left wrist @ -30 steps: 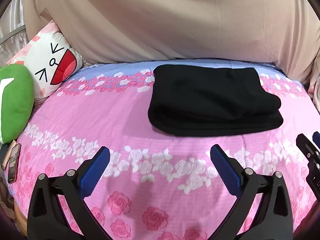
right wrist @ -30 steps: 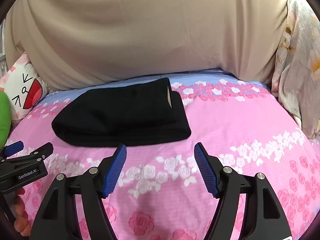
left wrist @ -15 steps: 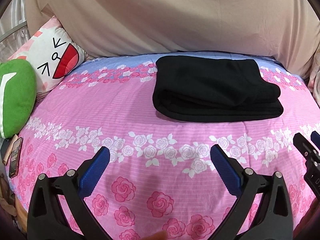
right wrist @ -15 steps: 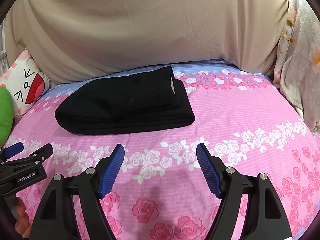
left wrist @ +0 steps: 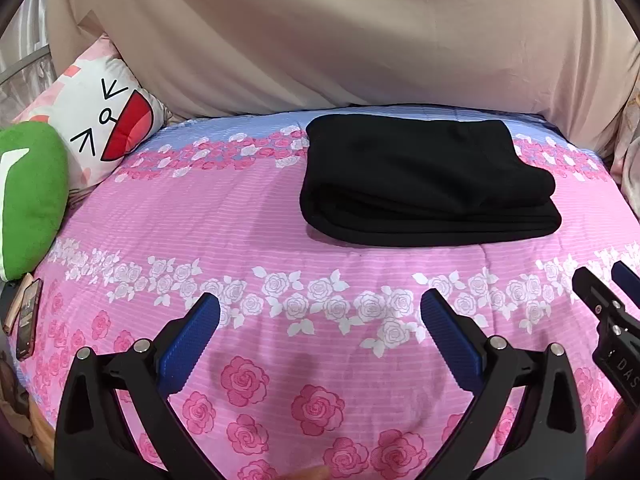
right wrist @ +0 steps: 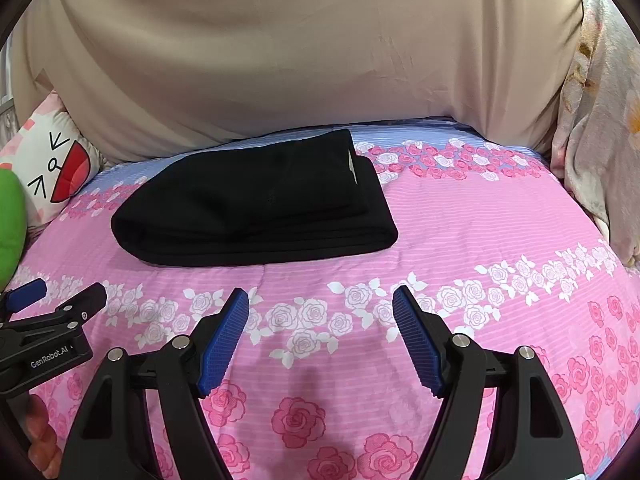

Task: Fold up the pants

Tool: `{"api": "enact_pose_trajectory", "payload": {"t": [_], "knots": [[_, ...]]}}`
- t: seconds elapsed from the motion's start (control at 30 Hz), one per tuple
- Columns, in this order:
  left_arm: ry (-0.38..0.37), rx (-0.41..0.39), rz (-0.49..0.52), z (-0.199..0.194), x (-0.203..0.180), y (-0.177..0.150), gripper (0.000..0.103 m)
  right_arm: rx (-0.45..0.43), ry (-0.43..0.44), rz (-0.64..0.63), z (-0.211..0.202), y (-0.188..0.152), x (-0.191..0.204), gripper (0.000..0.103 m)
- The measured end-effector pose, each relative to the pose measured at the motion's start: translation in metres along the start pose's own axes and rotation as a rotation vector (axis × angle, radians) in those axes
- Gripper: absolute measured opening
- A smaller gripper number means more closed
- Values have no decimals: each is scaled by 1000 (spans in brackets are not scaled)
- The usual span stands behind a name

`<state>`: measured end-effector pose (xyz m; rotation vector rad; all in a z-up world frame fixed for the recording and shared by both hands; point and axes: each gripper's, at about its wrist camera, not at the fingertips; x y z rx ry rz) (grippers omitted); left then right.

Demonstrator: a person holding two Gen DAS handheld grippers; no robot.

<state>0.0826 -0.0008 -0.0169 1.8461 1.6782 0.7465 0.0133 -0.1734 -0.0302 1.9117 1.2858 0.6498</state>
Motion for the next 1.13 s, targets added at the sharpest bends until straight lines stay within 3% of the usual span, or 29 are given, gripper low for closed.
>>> {"api": "enact_pose_trajectory", "payload": {"t": [0.57,0.73,0.9,1.13], "knots": [[-9,-7,6,-2,0,-3,98,9,-6,-2,0,-1,2,72],[-78,18,10,2,0,-7,98,10,-9,-3,0,-2,2,72],[-25,-11,21,-2,-5,-10,98,14,-9,-3,-1,-3,2,72],[-13,35,7,7,2,-14,98,21,-17,-5,-2,-7,-2,74]]}}
Point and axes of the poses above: each gripper's, at about its wrist camera, not at the fingertips, and z roughly the way its jaws point, x to its left, y to its top, and after that the axes turned 4 degrees about -y, right-handed
